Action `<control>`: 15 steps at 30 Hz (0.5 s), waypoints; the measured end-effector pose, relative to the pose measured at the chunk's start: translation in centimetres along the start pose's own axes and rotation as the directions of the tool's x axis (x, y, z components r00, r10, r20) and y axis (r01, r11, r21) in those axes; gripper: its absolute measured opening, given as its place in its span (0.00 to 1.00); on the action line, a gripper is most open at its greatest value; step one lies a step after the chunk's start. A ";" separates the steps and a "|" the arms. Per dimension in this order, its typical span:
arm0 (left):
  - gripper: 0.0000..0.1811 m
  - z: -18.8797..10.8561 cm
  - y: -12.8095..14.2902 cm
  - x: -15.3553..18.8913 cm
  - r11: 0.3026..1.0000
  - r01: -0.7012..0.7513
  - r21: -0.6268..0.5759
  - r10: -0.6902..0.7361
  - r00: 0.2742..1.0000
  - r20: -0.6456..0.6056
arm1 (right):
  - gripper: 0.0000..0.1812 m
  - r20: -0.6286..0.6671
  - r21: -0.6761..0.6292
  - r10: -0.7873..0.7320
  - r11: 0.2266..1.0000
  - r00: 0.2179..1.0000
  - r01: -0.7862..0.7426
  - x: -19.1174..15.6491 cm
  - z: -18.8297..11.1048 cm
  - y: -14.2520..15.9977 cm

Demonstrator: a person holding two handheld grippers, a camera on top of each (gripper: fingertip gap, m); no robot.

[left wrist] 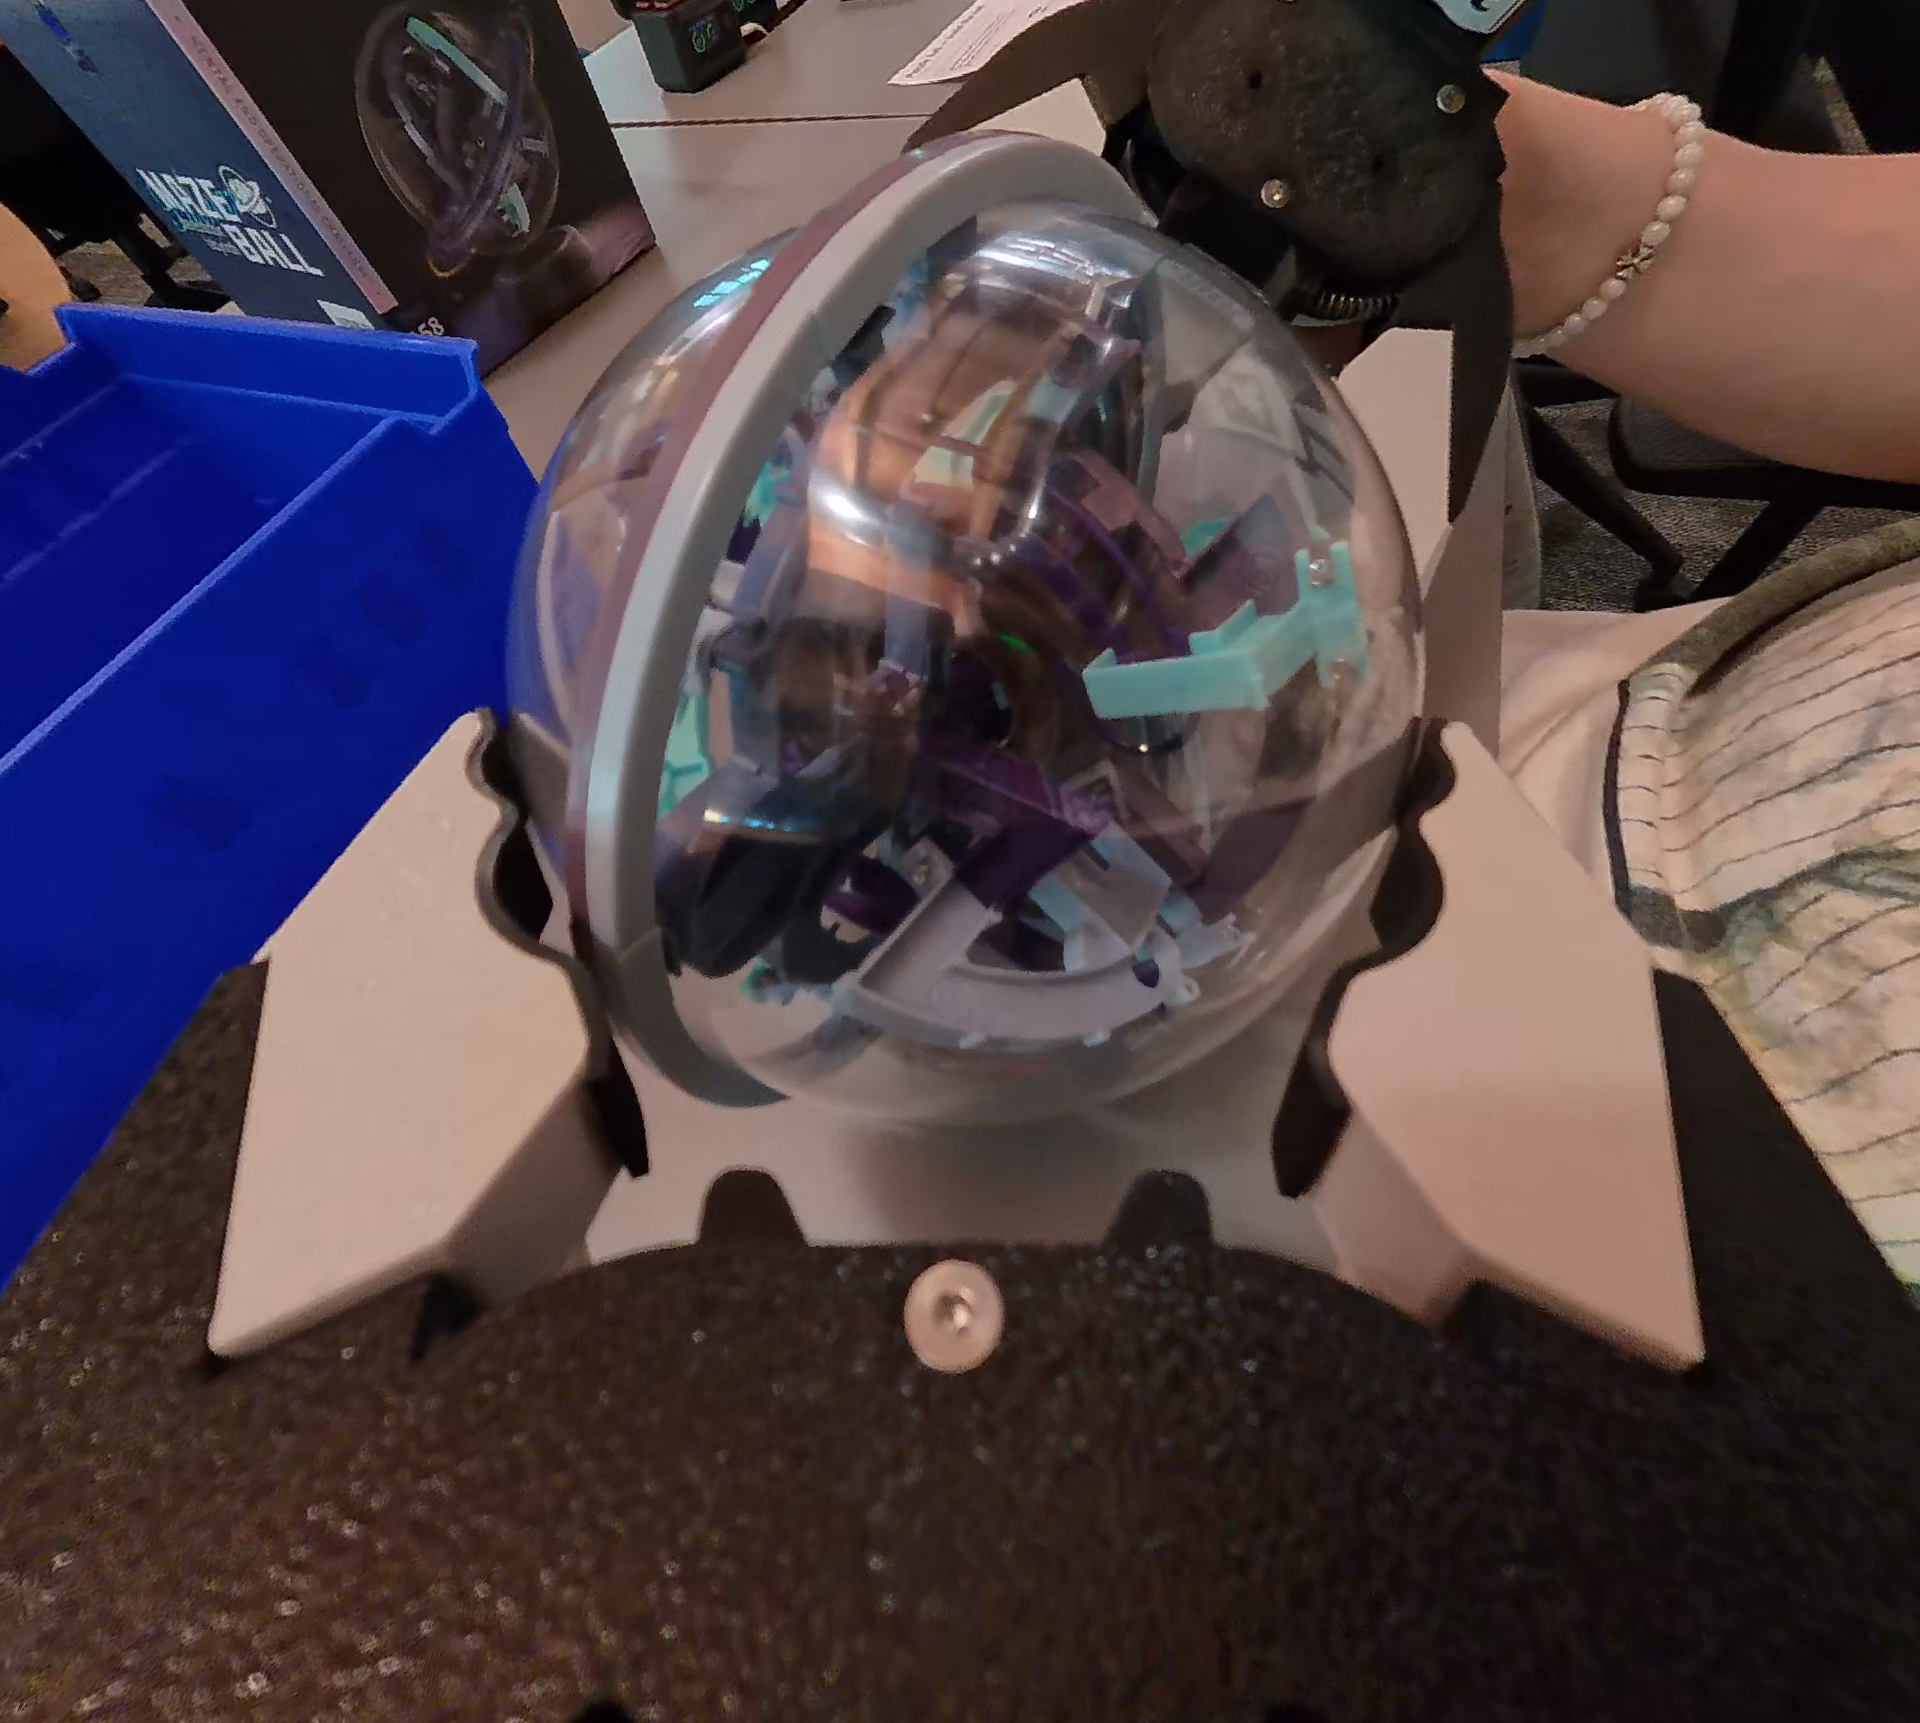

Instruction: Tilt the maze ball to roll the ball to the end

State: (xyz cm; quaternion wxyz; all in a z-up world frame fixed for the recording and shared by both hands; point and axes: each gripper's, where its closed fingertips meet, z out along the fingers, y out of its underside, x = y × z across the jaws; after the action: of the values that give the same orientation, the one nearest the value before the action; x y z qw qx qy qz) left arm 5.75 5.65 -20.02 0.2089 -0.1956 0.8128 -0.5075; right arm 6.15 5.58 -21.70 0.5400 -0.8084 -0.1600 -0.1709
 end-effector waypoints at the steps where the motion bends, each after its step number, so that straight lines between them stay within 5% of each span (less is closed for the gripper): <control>1: 0.87 0.0 0.0 0.0 1.000 -0.001 -0.002 0.001 1.000 0.000 | 0.87 0.000 0.000 -0.002 1.000 1.000 0.002 0.0 0.0 0.0; 15: 0.87 -0.1 0.1 0.0 1.000 -0.030 -0.009 0.030 0.999 0.012 | 0.87 -0.021 0.105 -0.055 0.993 0.998 0.057 0.0 0.2 -0.3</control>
State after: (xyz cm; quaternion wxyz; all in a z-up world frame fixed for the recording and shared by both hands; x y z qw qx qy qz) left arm 5.67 5.79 -20.10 0.2206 -0.1873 0.8166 -0.4994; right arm 6.05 5.87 -21.50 0.5785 -0.7724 -0.1863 -0.1845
